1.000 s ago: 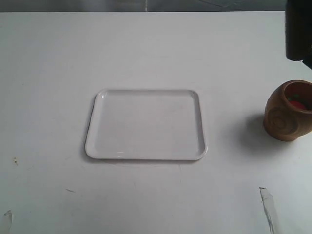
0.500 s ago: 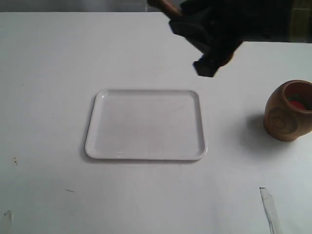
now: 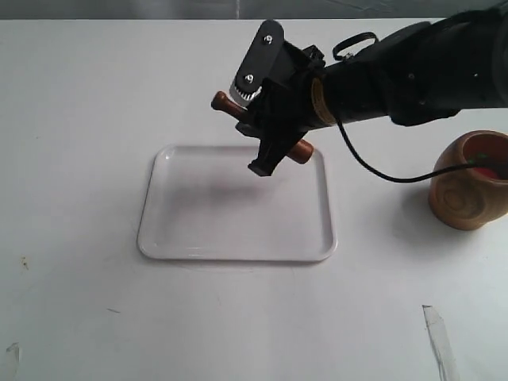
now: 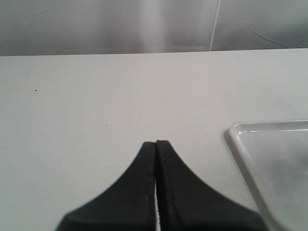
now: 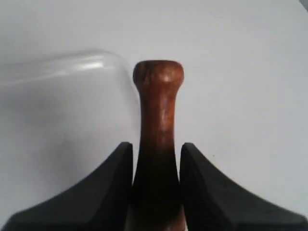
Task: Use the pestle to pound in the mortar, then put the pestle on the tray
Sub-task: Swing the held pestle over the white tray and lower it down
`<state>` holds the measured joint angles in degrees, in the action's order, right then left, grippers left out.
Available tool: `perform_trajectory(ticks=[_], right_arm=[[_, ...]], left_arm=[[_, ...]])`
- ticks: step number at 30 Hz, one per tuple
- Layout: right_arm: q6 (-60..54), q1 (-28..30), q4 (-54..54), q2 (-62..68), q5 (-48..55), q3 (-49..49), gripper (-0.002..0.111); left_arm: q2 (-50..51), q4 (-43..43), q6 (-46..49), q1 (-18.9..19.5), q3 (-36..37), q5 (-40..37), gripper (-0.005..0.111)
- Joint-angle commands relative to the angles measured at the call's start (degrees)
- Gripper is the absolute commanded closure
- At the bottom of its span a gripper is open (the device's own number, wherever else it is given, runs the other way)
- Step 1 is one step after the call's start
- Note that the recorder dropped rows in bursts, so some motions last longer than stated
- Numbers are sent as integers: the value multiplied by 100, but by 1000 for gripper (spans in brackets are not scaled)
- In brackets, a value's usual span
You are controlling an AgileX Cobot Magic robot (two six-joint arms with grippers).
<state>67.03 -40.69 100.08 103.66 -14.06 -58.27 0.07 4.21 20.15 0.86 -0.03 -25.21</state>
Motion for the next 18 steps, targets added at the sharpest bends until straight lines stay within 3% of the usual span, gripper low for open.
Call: perform_trajectory(ticks=[1,5,9,11,15,16,18], right_arm=[[-254,-134,-13,54,221,-55,108],[273,-134,-13,218,-911,-19,108],[399,-134,-13,396,-602,-19,108],[399,-134,-13,396,-603,-19,102],[267,-134,-13,314,-937,-19,70],[245,-134,-13,263,-1086,-19,43],[367,-134,-13,123,-913,-19,18]], left_arm=[[-7,-42,-47,-44,3,17,107],[-7,-42,-47,-44,3,17,107],[-7,-42,-47,-44,3,17,107],[-7,-42,-47,-44,3,17,107],[-7,-42,-47,-44,3,17,107],[-7,-42,-47,-44,3,17,107],[-7,-42,-47,-44,3,17,107]])
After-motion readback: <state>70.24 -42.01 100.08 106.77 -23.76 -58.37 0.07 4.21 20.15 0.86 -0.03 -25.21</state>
